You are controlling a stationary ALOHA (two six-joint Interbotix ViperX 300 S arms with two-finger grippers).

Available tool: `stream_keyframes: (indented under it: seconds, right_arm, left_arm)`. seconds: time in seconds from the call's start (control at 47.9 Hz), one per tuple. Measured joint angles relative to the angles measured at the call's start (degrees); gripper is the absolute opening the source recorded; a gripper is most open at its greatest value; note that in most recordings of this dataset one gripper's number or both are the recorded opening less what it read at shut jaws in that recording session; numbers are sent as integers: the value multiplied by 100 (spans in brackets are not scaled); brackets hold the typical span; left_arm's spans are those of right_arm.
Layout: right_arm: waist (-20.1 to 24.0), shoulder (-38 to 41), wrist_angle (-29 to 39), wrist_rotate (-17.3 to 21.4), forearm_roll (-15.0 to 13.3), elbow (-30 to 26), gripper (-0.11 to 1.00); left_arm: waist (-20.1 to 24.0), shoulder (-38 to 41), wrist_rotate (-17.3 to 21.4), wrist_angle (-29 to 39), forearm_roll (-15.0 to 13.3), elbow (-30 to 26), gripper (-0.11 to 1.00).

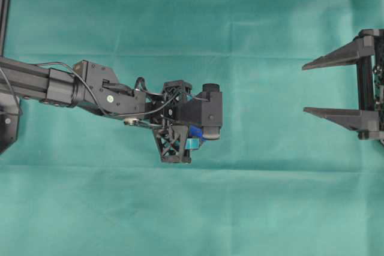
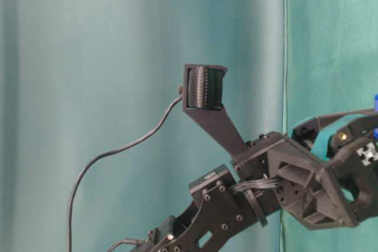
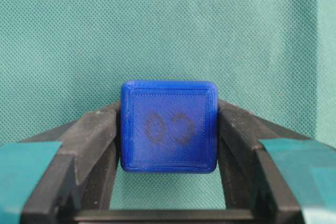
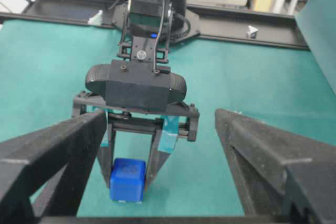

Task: Handover the blue block to the right arm after grasping it with the left arm, then place it in the designated position.
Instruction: 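Lower the left gripper around the blue cube and close it, then lift the blue cube with the left gripper and raise it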

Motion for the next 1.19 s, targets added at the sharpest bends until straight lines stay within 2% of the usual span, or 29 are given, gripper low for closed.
stream_keyframes:
  seconds: [0.292,0.48,1.19]
  right_arm:
    - [-9,0,0,0,0,0,94]
    - [0,0,0,0,0,0,94]
    - [-9,0,9,0,-9,-35,94]
  left_arm:
    - [9,0,-35,44,-9,-44,47]
    - [0,-123,-35,369,0,-158,47]
    - [0,-1626,-18,1670,9,-668,47]
